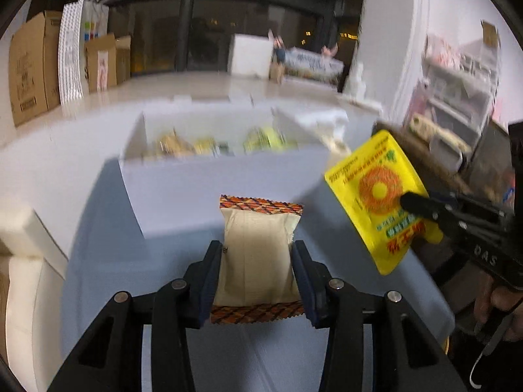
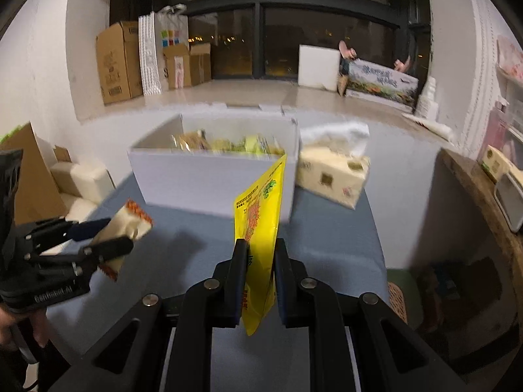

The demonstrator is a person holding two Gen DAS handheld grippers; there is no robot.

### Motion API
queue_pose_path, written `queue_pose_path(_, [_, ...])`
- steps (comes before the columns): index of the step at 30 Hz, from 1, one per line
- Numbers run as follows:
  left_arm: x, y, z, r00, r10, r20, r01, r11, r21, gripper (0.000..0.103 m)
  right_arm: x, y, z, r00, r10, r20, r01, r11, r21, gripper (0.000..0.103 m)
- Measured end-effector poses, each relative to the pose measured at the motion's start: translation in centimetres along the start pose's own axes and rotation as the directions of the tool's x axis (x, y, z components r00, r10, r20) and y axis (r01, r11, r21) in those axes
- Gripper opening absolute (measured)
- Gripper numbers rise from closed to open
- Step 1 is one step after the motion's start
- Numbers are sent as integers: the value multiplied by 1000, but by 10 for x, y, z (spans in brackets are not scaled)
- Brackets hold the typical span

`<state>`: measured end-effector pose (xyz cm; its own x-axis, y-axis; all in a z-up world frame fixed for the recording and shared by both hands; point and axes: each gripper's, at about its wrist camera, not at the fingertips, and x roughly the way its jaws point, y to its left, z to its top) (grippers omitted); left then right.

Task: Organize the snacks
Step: 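Grasp the white-and-red wrapped cake with the left tool, then carry the cake and sunflower-seed pack into the box and open both tools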

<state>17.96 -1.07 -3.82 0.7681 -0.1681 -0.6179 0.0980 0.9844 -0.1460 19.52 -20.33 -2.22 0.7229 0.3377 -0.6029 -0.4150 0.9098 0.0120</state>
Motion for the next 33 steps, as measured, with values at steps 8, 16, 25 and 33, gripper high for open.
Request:
queue_pose_path(8, [34,48,101,994,56,89,-55,998,-13,48,30,0,97,989,133,65,-136,990,46,16])
queue_pose_path(16, [102,84,146,995,92,46,-90,995,-30,49,112,16,176,989,149,8,-149,989,20,16])
queue_pose_path(25, [126,104,132,986,164,-43,-166,984,-71,103,157,-3,178,997,74,4,-74,994,79,103])
queue_pose_path(33, [92,82,120,969,240,59,-235,969,-70,103,138,-7,157,1000,20,11,-21,997,68,103])
